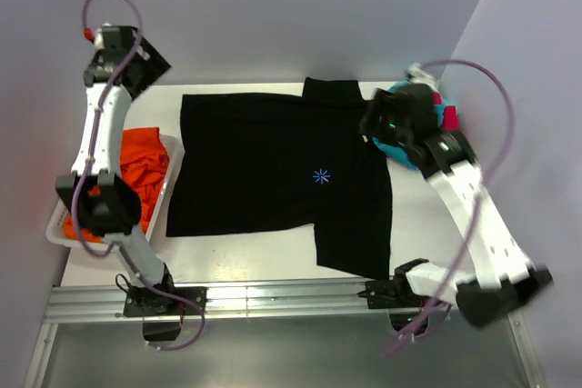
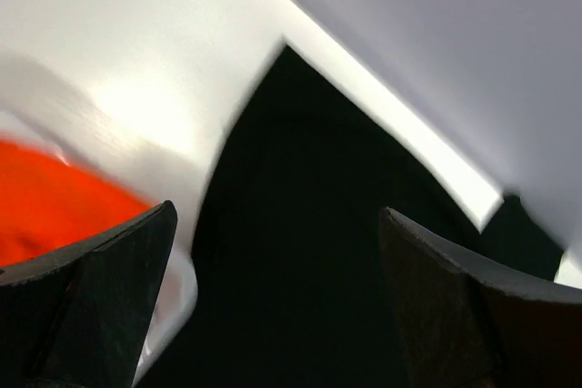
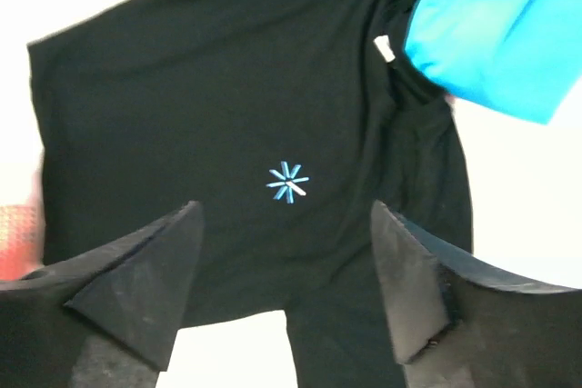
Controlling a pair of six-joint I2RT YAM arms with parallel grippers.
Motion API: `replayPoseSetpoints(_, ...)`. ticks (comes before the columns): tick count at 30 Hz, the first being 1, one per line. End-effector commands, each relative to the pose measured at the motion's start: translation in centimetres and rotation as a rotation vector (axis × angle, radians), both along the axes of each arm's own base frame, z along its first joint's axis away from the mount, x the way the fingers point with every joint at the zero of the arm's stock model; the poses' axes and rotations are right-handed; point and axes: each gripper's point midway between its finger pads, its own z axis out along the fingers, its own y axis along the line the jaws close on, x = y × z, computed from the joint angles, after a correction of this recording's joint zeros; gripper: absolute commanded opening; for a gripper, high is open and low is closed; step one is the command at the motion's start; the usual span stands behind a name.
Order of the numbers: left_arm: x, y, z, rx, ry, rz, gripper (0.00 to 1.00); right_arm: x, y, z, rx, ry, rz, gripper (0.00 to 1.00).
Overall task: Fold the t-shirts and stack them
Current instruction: Flatten the tshirt out
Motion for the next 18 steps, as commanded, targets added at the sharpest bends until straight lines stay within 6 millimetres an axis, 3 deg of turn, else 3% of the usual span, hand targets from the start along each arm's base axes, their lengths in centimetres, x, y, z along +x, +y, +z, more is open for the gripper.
replayPoseSetpoints(1, -6.6, -5.9, -0.6, 0.112, 0.096, -0.103, 0.99, -1.9, -1.2, -1.0, 0.187, -0.005, -0.001, 0.83)
replayPoseSetpoints(2, -7.7, -7.3, -1.1, 0.081, 0.091, -0.136, 0.99, -2.6, -2.6, -1.9, 0.214, 0.021, -0.044, 0.83)
replayPoseSetpoints(3, -10.4, -8.3, -2.7, 0.039, 0.122, -0.159, 0.99, -3.6, -2.5, -3.6, 0.212, 0.071, -0.026, 0.83)
replayPoseSetpoints(4, -11.7, -8.9, -3.5, 0.007, 0.138, -0.171, 1.00, -4.1, -2.8, -4.2, 0.194, 0.094, -0.033, 0.82)
replayPoseSetpoints(5, -13.0, -9.4, -4.3, -0.014, 0.158, -0.181, 0.99, -5.5, -3.4, -5.7, 0.147, 0.164, -0.062, 0.81)
replayPoseSetpoints(6, -15.1, -9.7, -6.8, -0.015, 0.234, -0.191, 0.99, -6.2, -3.6, -6.3, 0.103, 0.199, -0.065, 0.81)
replayPoseSetpoints(8, -17.9, -9.9, -7.9, -0.023, 0.286, -0.185, 1.00, -8.4, -5.3, -8.5, 0.005, 0.345, -0.122, 0.80)
replayPoseSetpoints(9, -20.3, -10.4, -10.1, -0.016, 0.376, -0.203, 0.99, -9.2, -5.7, -9.2, -0.015, 0.396, -0.137, 0.80)
replayPoseSetpoints(11, -22.8, -10.7, -11.2, -0.013, 0.430, -0.207, 0.99, -11.3, -5.0, -10.5, 0.004, 0.503, -0.100, 0.80)
replayPoseSetpoints(12, -24.5, -11.1, -12.7, 0.001, 0.482, -0.227, 0.99, -12.3, -4.6, -11.4, 0.023, 0.544, -0.084, 0.80)
replayPoseSetpoints(14, -26.7, -11.6, -13.2, 0.000, 0.507, -0.244, 0.99, -14.0, -3.1, -12.2, 0.081, 0.599, -0.019, 0.80)
replayPoseSetpoints(18, -32.0, -13.3, -15.2, -0.017, 0.603, -0.338, 0.99, -20.2, -1.7, -15.6, 0.051, 0.868, 0.086, 0.79)
